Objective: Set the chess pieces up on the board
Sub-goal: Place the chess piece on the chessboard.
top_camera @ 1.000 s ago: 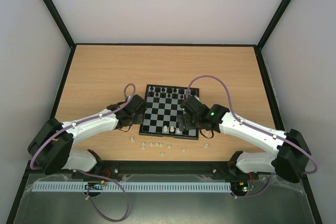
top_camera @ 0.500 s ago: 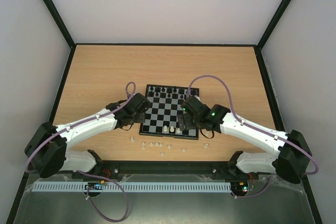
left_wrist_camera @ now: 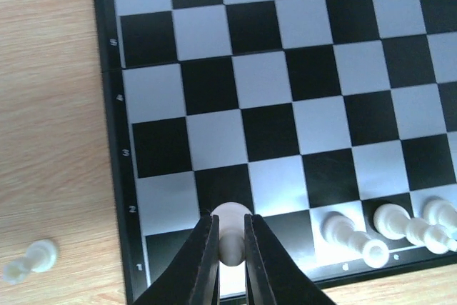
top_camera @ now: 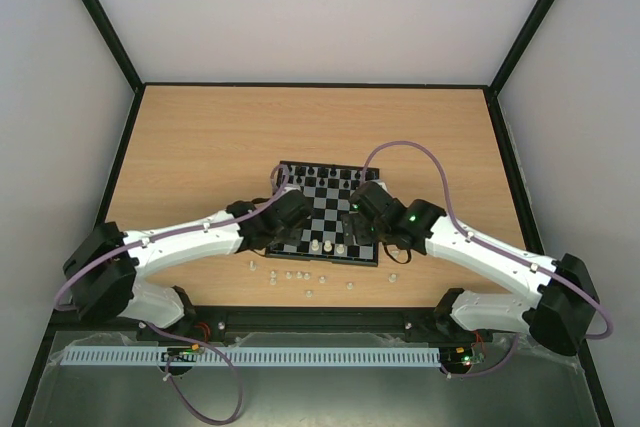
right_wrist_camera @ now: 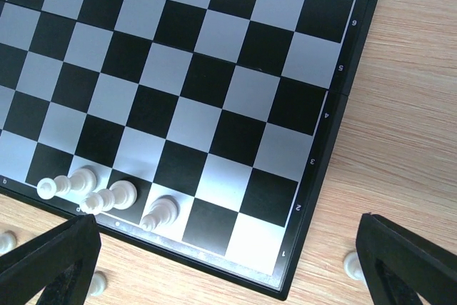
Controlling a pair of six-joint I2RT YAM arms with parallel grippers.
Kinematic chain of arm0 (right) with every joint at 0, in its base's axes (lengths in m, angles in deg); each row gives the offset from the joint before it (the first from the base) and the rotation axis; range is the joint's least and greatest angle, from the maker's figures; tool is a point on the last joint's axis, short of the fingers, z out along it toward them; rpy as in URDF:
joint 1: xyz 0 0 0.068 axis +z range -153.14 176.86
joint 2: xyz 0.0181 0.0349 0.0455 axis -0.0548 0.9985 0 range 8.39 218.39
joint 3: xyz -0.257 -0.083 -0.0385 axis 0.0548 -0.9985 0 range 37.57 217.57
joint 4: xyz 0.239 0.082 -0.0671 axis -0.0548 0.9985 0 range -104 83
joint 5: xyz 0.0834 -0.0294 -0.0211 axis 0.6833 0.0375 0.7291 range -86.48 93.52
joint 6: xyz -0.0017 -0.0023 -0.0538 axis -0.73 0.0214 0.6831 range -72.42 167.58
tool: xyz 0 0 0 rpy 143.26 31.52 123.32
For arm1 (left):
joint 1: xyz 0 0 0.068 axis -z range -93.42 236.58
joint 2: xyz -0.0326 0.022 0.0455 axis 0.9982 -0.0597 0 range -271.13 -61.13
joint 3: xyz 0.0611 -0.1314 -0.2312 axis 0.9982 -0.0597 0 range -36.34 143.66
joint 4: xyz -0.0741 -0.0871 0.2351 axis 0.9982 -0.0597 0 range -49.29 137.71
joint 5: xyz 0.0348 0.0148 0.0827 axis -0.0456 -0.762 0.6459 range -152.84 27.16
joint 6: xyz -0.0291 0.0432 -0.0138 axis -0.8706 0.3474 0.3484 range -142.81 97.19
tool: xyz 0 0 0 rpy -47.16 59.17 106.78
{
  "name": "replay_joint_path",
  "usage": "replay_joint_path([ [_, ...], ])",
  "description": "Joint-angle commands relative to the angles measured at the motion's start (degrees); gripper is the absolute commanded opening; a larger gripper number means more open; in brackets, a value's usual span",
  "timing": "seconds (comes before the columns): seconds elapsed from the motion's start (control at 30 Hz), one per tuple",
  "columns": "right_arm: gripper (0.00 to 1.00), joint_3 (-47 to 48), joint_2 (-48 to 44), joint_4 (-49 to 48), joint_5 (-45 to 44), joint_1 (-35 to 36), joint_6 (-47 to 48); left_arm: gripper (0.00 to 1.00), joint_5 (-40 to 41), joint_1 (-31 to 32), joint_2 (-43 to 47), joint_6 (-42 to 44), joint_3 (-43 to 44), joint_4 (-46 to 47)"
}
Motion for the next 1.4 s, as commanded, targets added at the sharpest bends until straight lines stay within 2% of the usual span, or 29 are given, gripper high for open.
replay_joint_path([
  [0.0, 0.99, -0.61, -2.08, 2.04, -1.71, -0.34, -0.79, 0.05, 0.5, 2.5, -2.47, -1.6, 2.17, -1.1],
  [0.53, 0.99, -0.83, -2.93, 2.3, -1.74, -0.45, -0.99, 0.05, 0.1, 7.7, -7.62, -3.44, 3.48, -0.47],
  [1.37, 0.99, -1.17, -2.64, 1.96, -1.48, -0.44, -0.8, 0.09, -0.52, 7.91, -10.56, -3.22, 3.27, 1.2],
])
